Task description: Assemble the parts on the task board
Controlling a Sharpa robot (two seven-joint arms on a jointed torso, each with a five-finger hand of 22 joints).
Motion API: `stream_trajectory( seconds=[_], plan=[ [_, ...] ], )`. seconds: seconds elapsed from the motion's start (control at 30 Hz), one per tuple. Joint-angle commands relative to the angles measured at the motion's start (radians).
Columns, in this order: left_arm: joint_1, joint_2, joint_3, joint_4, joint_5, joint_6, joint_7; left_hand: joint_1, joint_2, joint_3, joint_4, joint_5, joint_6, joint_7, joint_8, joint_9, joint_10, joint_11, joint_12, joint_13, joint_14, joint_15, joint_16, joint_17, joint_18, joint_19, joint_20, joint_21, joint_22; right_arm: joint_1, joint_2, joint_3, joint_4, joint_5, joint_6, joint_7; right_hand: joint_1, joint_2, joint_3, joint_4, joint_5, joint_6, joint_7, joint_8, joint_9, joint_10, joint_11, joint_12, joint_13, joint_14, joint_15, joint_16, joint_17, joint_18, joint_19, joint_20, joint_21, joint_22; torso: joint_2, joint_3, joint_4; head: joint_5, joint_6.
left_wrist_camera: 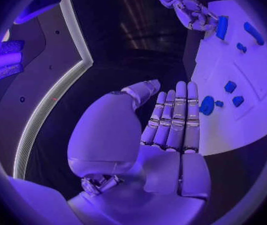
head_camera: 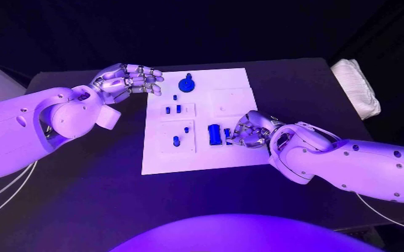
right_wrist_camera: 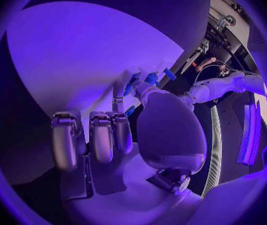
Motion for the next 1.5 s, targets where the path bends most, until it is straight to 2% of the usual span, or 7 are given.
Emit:
stream_trajectory(
  seconds=[0.03, 0.53, 0.77, 1.37, 1.4, 1.43, 1.5],
  plan=[
    [0.000, 0.003, 0.000, 0.000, 0.001, 0.019, 0.005, -0.004, 0.007, 0.003, 0.002, 0.000, 0.006, 0.020, 0.004, 0.001, -0.006, -0.001, 0.006, 0.000, -0.002, 0.006, -0.003, 0.001, 0.006, -0.005, 0.005, 0.000, 0.001, -0.003, -0.007, -0.001, 0.001, 0.008, -0.018, 0.038, 0.006, 0.000, -0.001, -0.002, 0.003, -0.004, -0.001, -0.004, 0.002, 0.098, -0.004, -0.003, 0.255, 0.100, -0.007, -0.003, 0.245, -0.005, 0.094, -0.007, -0.005, 0.251, -0.001, 0.0002, -0.0018, 0.003, 0.003],
    [-0.018, 0.049, 0.000, -0.039, 0.040, -0.070, 0.088, -0.045, -0.006, -0.014, 0.034, -0.008, 0.001, 0.017, 0.005, 0.001, 0.006, -0.004, 0.026, 0.002, -0.003, 0.007, -0.003, 0.012, 0.009, -0.002, 0.012, -0.024, -0.014, 0.054, -0.014, 0.006, -0.103, 0.495, -0.113, 0.597, 0.027, -0.004, -0.041, 0.020, 0.029, -0.125, 0.061, -0.097, -0.038, 0.013, 0.049, -0.201, 0.185, 0.068, 0.037, -0.076, 0.119, 0.044, 0.025, 0.029, -0.291, 0.176, -0.039, -0.0136, -0.0123, 0.014, 0.041],
    [-0.043, 0.121, 0.000, -0.113, 0.088, -0.152, 0.170, -0.058, -0.028, -0.041, 0.079, -0.016, 0.010, 0.002, 0.019, 0.010, 0.056, -0.017, 0.046, 0.001, -0.037, 0.009, -0.042, 0.015, 0.012, 0.016, 0.026, -0.108, -0.076, 0.069, 0.049, 0.016, -0.263, 0.806, -0.045, 0.751, 0.093, 0.012, -0.007, 0.003, 0.052, -0.150, 0.081, -0.125, -0.044, -0.282, 0.068, -0.825, -0.123, -0.086, 0.055, -0.434, -0.291, 0.158, -0.188, 0.053, -1.094, -0.125, -0.075, -0.0266, -0.0078, 0.036, 0.079],
    [-0.068, 0.235, 0.000, -0.282, 0.135, -0.233, 0.244, -0.006, -0.037, -0.030, 0.120, -0.017, -0.008, -0.035, -0.032, -0.033, 0.063, 0.001, -0.182, -0.007, -0.128, 0.053, -0.306, -0.073, 0.008, -0.004, 0.074, -0.379, -0.270, 0.070, 0.208, 0.047, -0.581, 1.093, 0.105, 0.901, 0.157, -0.028, 0.174, -0.130, 0.024, -0.167, 0.153, -0.247, -0.103, -0.384, 0.171, -1.483, -1.077, -0.437, 0.196, -1.355, -0.888, 0.171, -0.493, 0.198, -1.464, -0.848, -0.099, -0.0148, -0.0242, 0.061, 0.137],
    [-0.064, 0.224, -0.001, -0.270, 0.116, -0.193, 0.196, -0.423, 0.140, -0.545, 0.041, -0.255, -0.824, -0.210, -0.251, -0.315, -0.883, -0.182, -0.287, -0.070, -0.945, -0.117, -0.483, -0.333, -0.169, -0.763, -0.213, -0.572, -0.478, 0.071, 0.203, 0.046, -0.570, 1.023, 0.038, 0.840, -0.246, 0.189, -0.362, -0.238, -0.057, -1.066, -0.045, -0.483, -0.418, -0.712, 0.023, -1.551, -1.307, -0.749, 0.082, -1.565, -1.307, -0.014, -1.466, -0.025, -1.527, -1.308, -0.094, -0.0213, -0.0195, 0.059, 0.132],
    [-0.064, 0.224, -0.001, -0.268, 0.116, -0.196, 0.196, -0.441, 0.140, -0.545, 0.041, -0.255, -0.824, -0.210, -0.251, -0.315, -0.883, -0.182, -0.287, -0.070, -0.945, -0.117, -0.483, -0.333, -0.169, -0.763, -0.213, -0.572, -0.478, 0.070, 0.202, 0.047, -0.568, 1.025, 0.036, 0.841, -0.266, 0.189, -0.362, -0.238, -0.057, -1.066, -0.045, -0.483, -0.418, -0.732, 0.023, -1.551, -1.307, -1.467, 0.082, -1.565, -1.307, -0.014, -1.466, -0.025, -1.527, -1.308, -0.095, -0.0209, -0.0192, 0.059, 0.133],
    [-0.065, 0.223, 0.000, -0.261, 0.116, -0.208, 0.197, -0.516, 0.140, -0.545, 0.041, -0.255, -0.824, -0.210, -0.251, -0.315, -0.883, -0.182, -0.287, -0.070, -0.945, -0.117, -0.483, -0.333, -0.169, -0.763, -0.213, -0.572, -0.478, 0.067, 0.200, 0.051, -0.556, 1.035, 0.026, 0.845, -0.341, 0.189, -0.362, -0.238, -0.057, -1.066, -0.045, -0.483, -0.418, -1.465, 0.023, -1.551, -1.307, -1.467, 0.082, -1.565, -1.307, -0.014, -1.466, -0.025, -1.527, -1.308, -0.098, -0.0195, -0.0178, 0.058, 0.139]
  ],
)
